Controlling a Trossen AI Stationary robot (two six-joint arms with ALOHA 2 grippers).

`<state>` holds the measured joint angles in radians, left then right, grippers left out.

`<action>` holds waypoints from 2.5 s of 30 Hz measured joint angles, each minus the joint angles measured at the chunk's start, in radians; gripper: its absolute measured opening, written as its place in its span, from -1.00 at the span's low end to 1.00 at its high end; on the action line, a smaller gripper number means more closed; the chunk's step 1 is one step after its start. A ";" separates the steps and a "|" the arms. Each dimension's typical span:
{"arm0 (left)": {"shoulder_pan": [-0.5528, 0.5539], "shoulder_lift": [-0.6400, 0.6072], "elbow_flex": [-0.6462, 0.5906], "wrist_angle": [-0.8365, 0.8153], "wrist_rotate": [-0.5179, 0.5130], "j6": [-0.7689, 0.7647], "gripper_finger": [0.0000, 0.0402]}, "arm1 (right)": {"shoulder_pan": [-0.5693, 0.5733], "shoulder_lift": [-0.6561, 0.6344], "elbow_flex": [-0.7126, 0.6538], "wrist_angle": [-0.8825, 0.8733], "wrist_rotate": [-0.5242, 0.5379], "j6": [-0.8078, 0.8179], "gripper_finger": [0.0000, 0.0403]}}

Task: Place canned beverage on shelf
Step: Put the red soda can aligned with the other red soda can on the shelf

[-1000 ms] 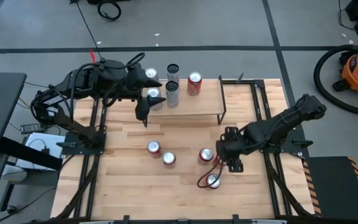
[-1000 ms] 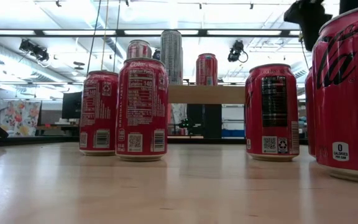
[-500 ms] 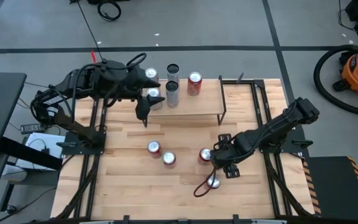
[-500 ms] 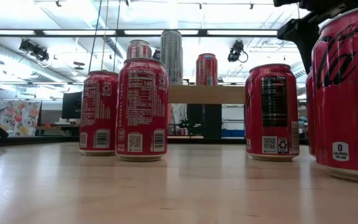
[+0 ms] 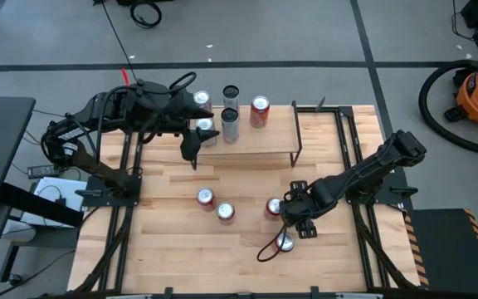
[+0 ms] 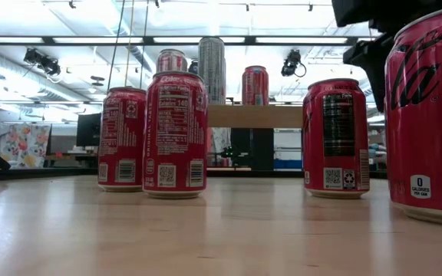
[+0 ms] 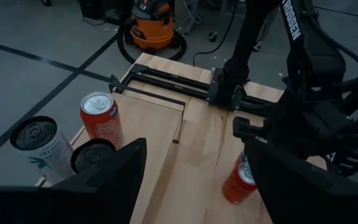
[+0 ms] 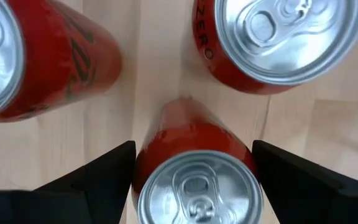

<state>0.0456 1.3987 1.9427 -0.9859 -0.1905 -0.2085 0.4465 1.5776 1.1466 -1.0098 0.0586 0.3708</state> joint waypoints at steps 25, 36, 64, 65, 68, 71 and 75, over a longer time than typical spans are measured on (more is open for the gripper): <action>-0.017 0.000 0.000 0.000 0.000 0.008 0.43 | -0.040 0.006 -0.161 0.187 -0.086 -0.033 0.45; -0.016 0.000 0.000 0.001 0.000 0.020 0.43 | -0.107 0.009 -0.051 0.024 -0.089 -0.101 0.45; -0.016 0.000 0.001 0.001 0.000 0.039 0.43 | -0.384 0.006 0.288 -0.199 -0.017 -0.378 0.46; -0.014 0.000 0.001 0.001 -0.001 0.040 0.43 | -0.390 0.006 0.305 -0.213 -0.012 -0.389 0.46; -0.014 0.000 0.001 0.002 -0.011 0.040 0.43 | -0.419 0.006 0.369 -0.234 -0.003 -0.427 0.46; -0.014 0.000 0.001 0.001 -0.020 0.040 0.43 | -0.460 0.006 0.432 -0.247 0.000 -0.454 0.46; -0.014 0.000 0.001 0.002 -0.026 0.039 0.43 | -0.516 0.006 0.506 -0.246 0.003 -0.487 0.46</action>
<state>0.0315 1.3983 1.9434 -0.9844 -0.2162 -0.1692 -0.0697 1.5841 1.6529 -1.2560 0.0616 -0.1162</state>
